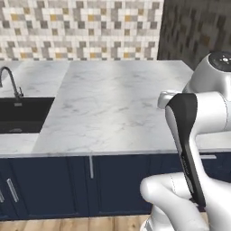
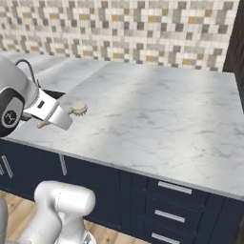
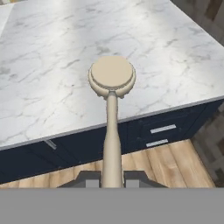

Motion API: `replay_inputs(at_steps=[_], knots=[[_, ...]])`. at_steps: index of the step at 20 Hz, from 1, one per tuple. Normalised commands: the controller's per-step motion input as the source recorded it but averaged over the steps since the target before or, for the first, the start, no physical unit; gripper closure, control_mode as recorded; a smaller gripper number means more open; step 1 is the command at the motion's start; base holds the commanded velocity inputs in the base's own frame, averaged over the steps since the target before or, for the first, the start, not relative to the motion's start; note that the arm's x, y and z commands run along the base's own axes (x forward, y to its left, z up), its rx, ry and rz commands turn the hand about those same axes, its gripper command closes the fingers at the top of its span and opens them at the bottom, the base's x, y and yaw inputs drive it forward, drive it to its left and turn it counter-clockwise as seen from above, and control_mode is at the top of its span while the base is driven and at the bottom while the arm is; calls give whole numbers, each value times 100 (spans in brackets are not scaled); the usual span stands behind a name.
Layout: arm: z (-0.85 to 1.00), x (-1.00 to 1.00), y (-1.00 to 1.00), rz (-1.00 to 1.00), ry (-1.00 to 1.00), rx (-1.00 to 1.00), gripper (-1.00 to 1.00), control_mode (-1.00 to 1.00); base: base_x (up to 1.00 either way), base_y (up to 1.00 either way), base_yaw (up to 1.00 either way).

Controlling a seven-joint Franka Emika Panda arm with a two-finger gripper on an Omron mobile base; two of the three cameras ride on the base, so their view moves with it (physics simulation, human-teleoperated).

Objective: Locate and retrieve the dish brush and dish brush from the cabinet. Place them next to the sink.

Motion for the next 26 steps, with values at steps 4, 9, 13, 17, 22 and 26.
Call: replay_inputs(at_steps=[4,9,13,17,22,26], knots=[[0,0,0,0,0,0,100,100,34,62,-21],[0,0,0,0,0,0,100,100,11,78,-16],[0,0,0,0,0,0,100,100,13,82,-16],[0,0,0,0,0,0,100,100,12,74,-15],[0,0,0,0,0,0,100,100,10,70,-14],[0,0,0,0,0,0,100,100,3,44,-10]])
